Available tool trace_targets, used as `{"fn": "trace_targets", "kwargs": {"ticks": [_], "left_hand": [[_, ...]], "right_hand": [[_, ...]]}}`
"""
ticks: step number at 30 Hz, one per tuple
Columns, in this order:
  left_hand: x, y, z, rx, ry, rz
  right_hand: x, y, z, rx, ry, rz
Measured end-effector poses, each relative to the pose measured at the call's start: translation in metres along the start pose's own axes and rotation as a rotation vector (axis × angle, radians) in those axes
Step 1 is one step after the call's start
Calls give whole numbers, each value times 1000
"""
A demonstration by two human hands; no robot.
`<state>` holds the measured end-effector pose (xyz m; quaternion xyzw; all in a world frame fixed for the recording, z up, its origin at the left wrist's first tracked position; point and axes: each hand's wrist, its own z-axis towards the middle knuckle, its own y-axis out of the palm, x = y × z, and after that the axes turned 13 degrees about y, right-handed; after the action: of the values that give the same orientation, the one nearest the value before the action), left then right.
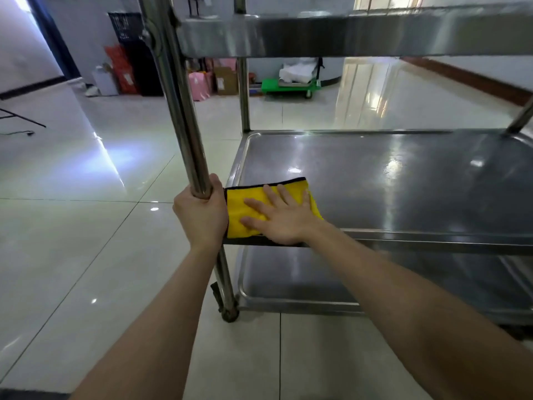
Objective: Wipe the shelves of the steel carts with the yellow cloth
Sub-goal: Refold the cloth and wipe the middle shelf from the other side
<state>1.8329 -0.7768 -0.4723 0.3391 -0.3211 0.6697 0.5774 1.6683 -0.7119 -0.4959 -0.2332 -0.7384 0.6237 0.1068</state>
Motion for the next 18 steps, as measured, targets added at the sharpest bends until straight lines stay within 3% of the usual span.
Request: {"fn": "trace_targets", "kwargs": {"ticks": [6, 18], "left_hand": [[-4, 0, -2, -23, 12, -9], [-9, 4, -3, 11, 52, -11]], "right_hand": [[26, -6, 3, -26, 0, 34], [-5, -43, 194, 107, 191, 32]]}}
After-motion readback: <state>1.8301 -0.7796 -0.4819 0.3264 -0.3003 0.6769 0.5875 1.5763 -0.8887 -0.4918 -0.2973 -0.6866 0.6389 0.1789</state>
